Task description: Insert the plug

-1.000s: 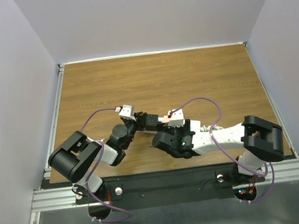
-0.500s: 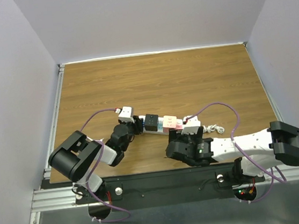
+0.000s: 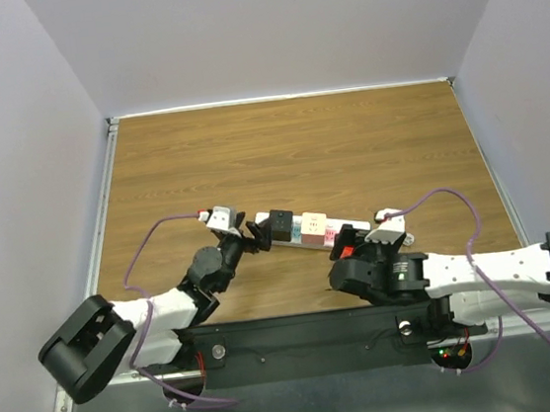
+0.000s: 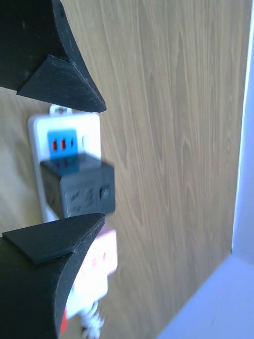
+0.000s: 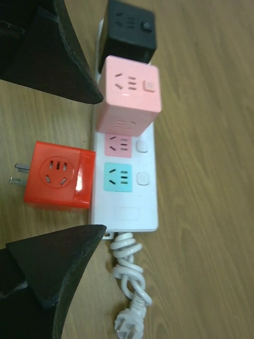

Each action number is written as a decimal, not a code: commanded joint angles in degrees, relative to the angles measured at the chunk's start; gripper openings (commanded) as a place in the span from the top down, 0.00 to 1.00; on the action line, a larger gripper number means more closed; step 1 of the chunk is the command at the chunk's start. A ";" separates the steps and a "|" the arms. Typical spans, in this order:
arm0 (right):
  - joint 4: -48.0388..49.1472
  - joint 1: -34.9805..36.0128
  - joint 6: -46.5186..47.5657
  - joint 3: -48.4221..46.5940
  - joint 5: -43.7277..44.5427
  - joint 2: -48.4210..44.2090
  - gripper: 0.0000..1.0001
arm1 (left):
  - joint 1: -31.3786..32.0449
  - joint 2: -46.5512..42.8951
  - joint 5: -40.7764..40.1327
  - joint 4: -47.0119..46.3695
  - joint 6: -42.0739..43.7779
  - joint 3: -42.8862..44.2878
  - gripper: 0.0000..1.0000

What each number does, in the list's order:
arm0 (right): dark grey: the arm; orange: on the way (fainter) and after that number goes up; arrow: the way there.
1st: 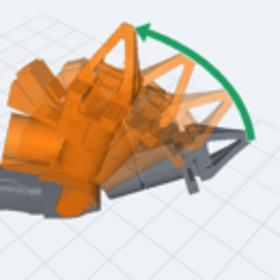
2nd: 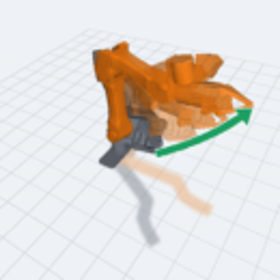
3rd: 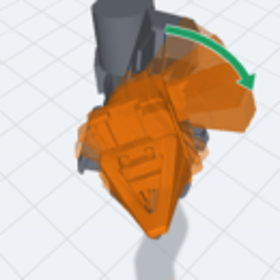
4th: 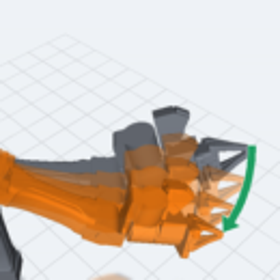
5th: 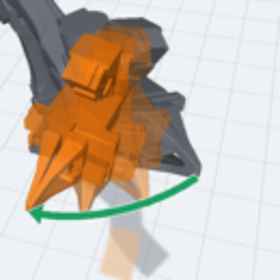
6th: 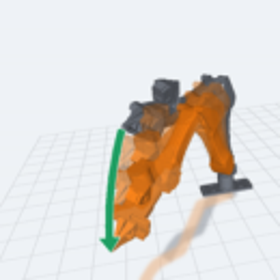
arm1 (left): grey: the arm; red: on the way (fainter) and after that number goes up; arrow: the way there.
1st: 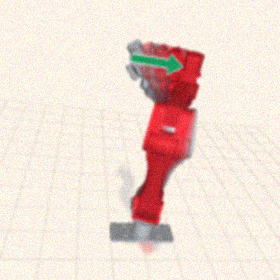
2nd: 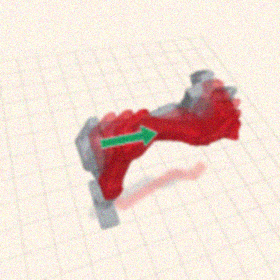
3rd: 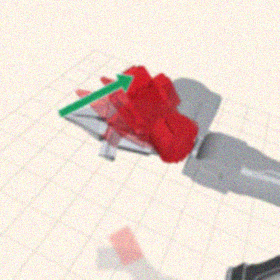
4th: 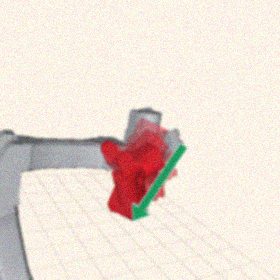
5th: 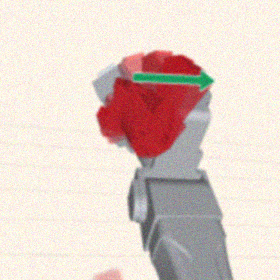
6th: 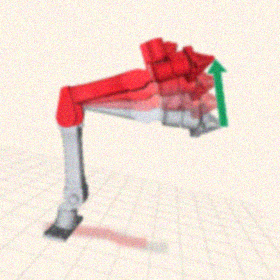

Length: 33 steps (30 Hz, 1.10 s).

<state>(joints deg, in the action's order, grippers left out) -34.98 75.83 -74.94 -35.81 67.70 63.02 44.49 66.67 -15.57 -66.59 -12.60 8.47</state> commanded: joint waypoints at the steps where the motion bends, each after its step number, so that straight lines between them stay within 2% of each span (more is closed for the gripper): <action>1: -1.14 0.19 2.07 -0.57 9.72 -5.54 0.00 | 9.96 -3.74 -6.47 1.19 0.65 -2.05 0.12; 8: -1.32 -1.38 5.77 -6.37 14.12 2.18 0.00 | 25.61 -1.12 -15.62 2.69 -3.65 -0.83 0.12; 11: -1.40 -2.70 6.56 -7.87 14.82 4.21 0.00 | 30.46 4.50 -17.64 2.69 -4.80 3.20 0.12; 15: -1.32 -3.23 7.35 -9.10 15.27 5.70 0.00 | 37.23 17.05 -19.67 2.69 -5.33 10.40 0.12; 19: -1.32 -3.67 7.61 -9.71 16.32 9.65 0.00 | 39.53 23.31 -20.99 2.52 -6.82 14.90 0.12; 26: -1.49 -5.61 7.87 -12.70 18.16 16.60 0.00 | 40.85 28.95 -20.02 2.08 -7.26 20.70 0.10; 33: -1.49 -6.31 7.96 -13.14 19.83 14.32 0.00 | 40.85 31.67 -22.05 0.85 -8.32 23.26 0.07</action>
<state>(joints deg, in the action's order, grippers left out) -36.60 70.06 -66.41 -47.66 82.02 79.02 84.27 99.24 -36.97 -59.92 -22.20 28.73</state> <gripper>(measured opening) 0.998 0.931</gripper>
